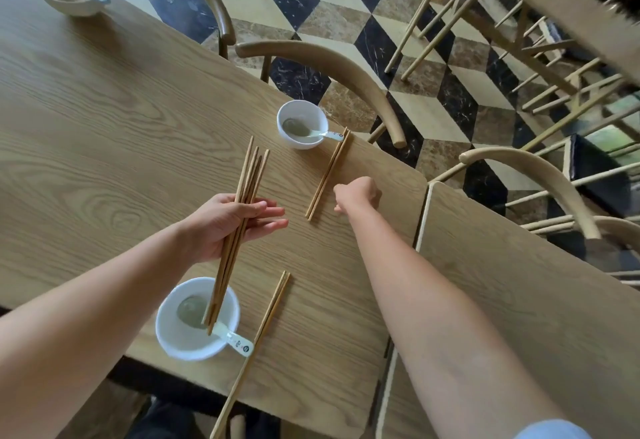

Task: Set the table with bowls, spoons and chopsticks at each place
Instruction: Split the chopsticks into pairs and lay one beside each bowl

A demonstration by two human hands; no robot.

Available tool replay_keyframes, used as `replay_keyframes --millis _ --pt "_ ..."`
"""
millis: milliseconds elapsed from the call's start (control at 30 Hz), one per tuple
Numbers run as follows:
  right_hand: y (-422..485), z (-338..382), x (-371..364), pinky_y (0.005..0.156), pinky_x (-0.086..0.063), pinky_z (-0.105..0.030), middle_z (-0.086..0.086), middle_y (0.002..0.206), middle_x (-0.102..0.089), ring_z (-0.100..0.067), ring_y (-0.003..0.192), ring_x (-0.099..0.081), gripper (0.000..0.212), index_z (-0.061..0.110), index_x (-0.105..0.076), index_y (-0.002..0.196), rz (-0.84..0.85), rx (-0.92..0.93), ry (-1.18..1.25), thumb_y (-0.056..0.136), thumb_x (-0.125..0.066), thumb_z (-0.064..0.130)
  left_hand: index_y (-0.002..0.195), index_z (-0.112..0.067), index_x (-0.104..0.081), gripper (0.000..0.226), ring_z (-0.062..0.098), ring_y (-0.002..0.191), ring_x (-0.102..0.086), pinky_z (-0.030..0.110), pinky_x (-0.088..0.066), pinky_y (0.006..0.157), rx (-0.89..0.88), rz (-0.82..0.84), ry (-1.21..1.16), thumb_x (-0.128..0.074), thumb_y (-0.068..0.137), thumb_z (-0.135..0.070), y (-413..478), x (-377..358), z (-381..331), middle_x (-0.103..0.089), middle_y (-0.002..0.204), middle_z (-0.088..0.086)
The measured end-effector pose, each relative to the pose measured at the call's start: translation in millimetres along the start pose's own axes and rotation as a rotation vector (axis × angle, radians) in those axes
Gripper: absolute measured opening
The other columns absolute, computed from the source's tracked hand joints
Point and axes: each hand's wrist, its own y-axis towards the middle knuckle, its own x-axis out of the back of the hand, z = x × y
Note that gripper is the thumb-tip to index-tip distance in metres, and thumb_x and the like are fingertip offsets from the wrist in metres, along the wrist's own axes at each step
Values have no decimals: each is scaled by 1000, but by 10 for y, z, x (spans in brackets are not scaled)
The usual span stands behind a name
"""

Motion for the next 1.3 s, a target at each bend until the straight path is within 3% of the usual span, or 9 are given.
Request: replay_keyframes --millis 100,200,333,567,733,867,1067,1167,1300 --pt "-543 -233 170 54 -60 -26 -15 87 -73 -20 49 -70 12 2 -68 91 -16 106 -81 85 -59 9 117 14 -57 24 37 100 -73 32 -63 74 16 50 33 -51 99 -2 -216 -78 -36 -72 112 26" --pt "-1153 -521 226 47 -57 -27 -13 67 -68 -19 43 -62 11 4 -65 75 114 86 126 85 -60 4 115 14 -57 27 37 94 -74 31 -63 69 59 113 30 -45 103 -8 -448 -131 0 -73 109 27" --pt "-2026 -831 309 47 -57 -28 -13 71 -64 -19 51 -61 11 3 -63 84 380 65 366 94 -57 5 117 12 -57 31 36 92 -74 35 -63 75 76 139 62 -41 105 -12 -823 -167 96 -74 105 25" --pt "-3320 -1256 437 69 -57 -36 -13 88 -70 -25 66 -64 20 -1 -66 108 692 159 412 98 -59 14 127 4 -57 35 26 106 -72 44 -61 84 -4 231 250 -40 107 -20 -1622 -98 418 -73 118 15" --pt "-3967 -1620 470 50 -50 -24 -7 78 -64 -14 52 -57 8 6 -63 89 659 263 424 94 -61 0 125 2 -57 35 28 95 -75 42 -63 66 -26 226 277 -44 105 -23 -2274 79 757 -73 117 15" --pt "-4395 -2013 412 51 -52 -23 -6 76 -61 -16 59 -55 6 5 -62 93 707 268 408 93 -61 -1 124 0 -59 34 27 81 -76 35 -59 54 -44 179 322 -49 104 -25 -2752 370 1102 -72 119 17" --pt "-4876 -2331 224 59 -56 -27 -12 81 -64 -20 66 -60 10 4 -65 96 757 265 426 95 -57 -1 121 2 -63 36 34 105 -68 44 -55 84 -27 135 389 -49 103 -26 -3231 690 1302 -70 122 20" --pt "-4998 -2307 160 68 -58 -31 -12 84 -66 -20 70 -63 13 -1 -65 105 770 313 407 96 -57 0 118 4 -62 34 28 92 -74 38 -62 71 -46 155 358 -46 104 -24 -3392 801 1228 -71 119 21" --pt "-5171 -2202 -100 66 -59 -31 -9 79 -67 -17 66 -65 13 -2 -64 106 774 333 349 95 -57 -2 120 5 -60 35 28 89 -73 41 -60 76 -59 150 317 -45 105 -23 -3553 1073 1076 -70 120 22"
